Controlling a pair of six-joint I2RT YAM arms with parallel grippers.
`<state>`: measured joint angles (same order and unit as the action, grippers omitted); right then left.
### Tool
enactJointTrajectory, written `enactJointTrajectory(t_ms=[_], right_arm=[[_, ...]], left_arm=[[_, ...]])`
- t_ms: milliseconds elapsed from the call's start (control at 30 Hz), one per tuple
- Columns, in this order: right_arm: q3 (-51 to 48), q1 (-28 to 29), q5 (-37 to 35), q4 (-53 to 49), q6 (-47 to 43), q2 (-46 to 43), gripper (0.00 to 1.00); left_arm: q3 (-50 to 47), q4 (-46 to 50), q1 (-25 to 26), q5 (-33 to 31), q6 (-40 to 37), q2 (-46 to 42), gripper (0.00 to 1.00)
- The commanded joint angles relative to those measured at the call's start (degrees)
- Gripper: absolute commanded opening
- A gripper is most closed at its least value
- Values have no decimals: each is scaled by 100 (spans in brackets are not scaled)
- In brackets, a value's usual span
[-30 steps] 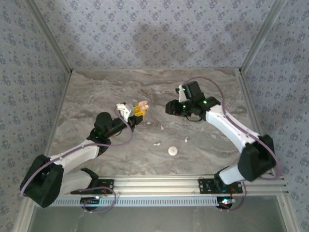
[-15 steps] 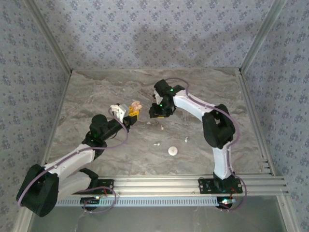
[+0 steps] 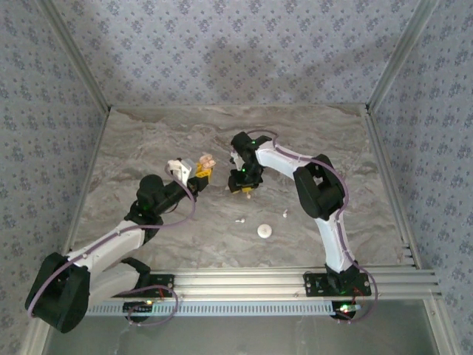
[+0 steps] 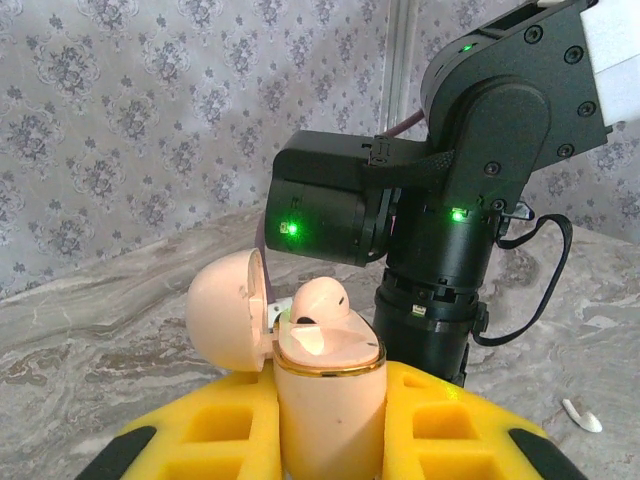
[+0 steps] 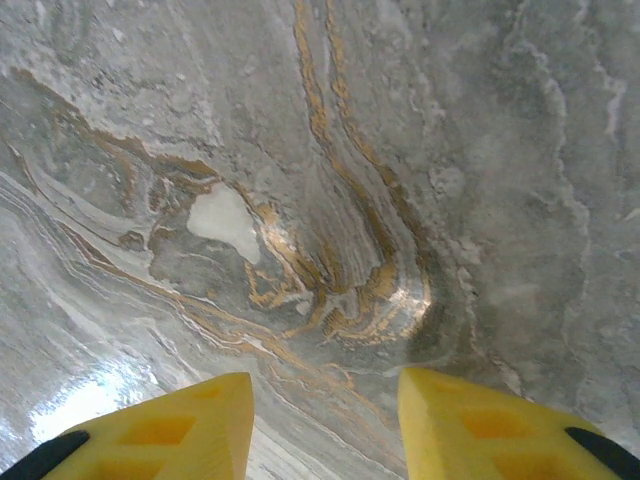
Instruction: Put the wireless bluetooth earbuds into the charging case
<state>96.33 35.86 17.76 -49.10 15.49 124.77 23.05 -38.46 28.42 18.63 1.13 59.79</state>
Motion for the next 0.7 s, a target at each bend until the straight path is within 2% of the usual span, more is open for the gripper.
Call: enactJointTrajectory(t_ms=[0, 500, 667], right_arm=[[-109, -54, -180, -420, -206, 76, 45], [-589, -27, -789, -1079, -230, -493, 44], [-673, -55, -860, -955, -51, -1041, 48]], left_arm=[[117, -50, -38, 70, 48, 6, 11], [137, -13, -34, 158, 117, 16, 11], [136, -13, -34, 170, 153, 6, 11]])
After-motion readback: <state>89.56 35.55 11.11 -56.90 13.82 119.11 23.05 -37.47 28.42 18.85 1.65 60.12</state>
